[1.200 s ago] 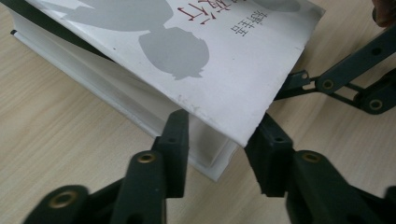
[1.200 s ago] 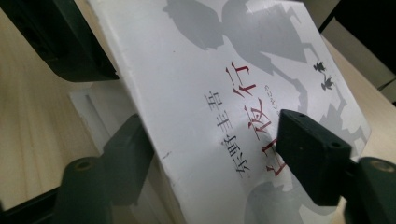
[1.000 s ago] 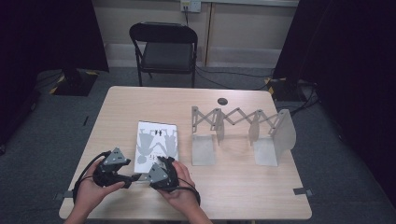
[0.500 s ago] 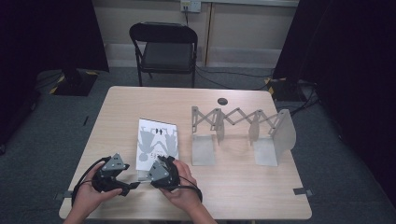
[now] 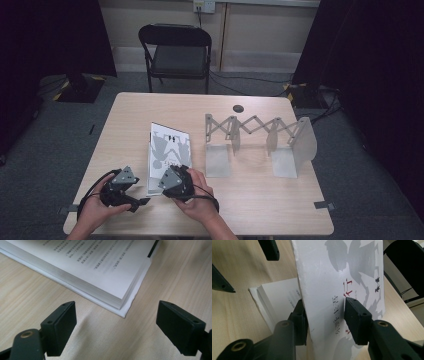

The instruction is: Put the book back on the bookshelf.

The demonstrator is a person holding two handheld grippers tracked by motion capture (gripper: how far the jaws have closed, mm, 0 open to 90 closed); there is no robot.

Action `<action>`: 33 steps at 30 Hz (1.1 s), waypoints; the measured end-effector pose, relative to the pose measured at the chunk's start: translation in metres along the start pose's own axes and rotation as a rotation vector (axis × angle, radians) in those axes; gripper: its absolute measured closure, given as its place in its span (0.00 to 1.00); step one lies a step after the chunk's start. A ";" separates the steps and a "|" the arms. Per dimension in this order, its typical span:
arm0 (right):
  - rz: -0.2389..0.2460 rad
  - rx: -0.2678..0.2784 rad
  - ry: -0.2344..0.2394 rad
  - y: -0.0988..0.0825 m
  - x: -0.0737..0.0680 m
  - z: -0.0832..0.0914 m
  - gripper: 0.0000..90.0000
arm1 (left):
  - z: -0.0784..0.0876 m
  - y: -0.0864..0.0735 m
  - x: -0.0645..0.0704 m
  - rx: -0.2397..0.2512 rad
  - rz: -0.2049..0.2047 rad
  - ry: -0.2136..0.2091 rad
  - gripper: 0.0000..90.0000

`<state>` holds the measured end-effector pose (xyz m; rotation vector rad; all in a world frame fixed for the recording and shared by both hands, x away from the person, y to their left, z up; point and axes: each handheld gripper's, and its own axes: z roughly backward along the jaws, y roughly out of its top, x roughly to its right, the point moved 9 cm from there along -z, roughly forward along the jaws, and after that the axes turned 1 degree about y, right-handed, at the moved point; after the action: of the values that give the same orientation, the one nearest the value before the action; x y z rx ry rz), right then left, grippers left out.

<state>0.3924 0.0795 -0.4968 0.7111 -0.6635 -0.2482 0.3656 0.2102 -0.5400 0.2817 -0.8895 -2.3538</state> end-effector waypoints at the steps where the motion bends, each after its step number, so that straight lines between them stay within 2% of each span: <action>1: -0.004 -0.002 0.001 0.000 0.001 0.001 0.62 | 0.000 0.000 0.000 0.003 -0.002 0.005 0.18; 6: -0.017 -0.010 0.004 0.001 0.003 0.003 0.64 | 0.001 -0.002 -0.002 -0.003 -0.010 0.003 0.18; 10: -0.028 -0.017 0.010 0.002 0.007 0.005 0.64 | 0.001 -0.005 -0.005 -0.005 0.005 0.011 0.18; 14: -0.029 -0.027 0.005 0.003 0.011 0.009 0.66 | 0.002 -0.006 -0.007 -0.006 -0.002 0.011 0.18; 25: -0.055 -0.049 -0.002 0.010 0.030 0.021 0.70 | -0.001 -0.008 -0.009 -0.022 -0.016 0.012 0.18; 33: -0.064 -0.074 0.000 0.011 0.038 0.027 0.72 | -0.008 -0.007 -0.012 -0.027 -0.004 0.034 0.18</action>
<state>0.4044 0.0576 -0.4563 0.6621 -0.6286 -0.3299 0.3754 0.2175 -0.5505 0.3120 -0.8415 -2.3562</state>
